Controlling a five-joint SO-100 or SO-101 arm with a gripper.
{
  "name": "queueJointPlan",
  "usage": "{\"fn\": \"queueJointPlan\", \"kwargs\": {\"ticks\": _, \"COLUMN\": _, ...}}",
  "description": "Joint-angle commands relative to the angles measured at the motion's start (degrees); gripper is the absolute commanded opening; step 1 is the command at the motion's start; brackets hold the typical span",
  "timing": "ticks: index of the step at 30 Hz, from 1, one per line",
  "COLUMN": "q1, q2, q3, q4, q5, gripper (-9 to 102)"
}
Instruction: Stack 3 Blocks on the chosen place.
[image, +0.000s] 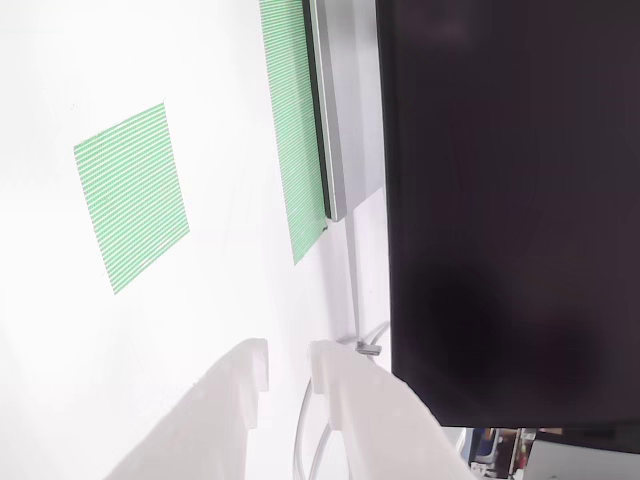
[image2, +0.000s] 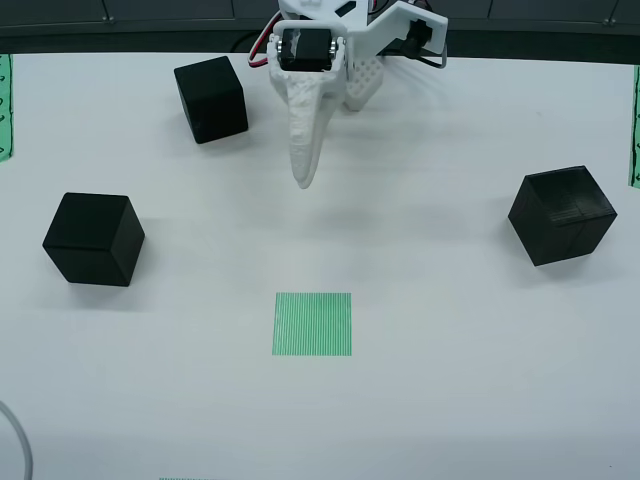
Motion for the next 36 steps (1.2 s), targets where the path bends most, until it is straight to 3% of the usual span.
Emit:
{"fn": "queueJointPlan", "kwargs": {"ticks": 1, "q1": -0.4, "q2": 1.1, "q3": 2.3, "q4": 0.2, "q5": -0.4, "gripper": 0}}
{"fn": "queueJointPlan", "kwargs": {"ticks": 24, "q1": -1.2, "q2": 0.4, "q3": 1.9, "q4": -0.5, "q5": -0.4, "gripper": 0}}
{"fn": "queueJointPlan", "kwargs": {"ticks": 36, "q1": 2.7, "q2": -32.1, "q3": -29.4, "q4": -1.2, "q5": -0.3, "gripper": 0}}
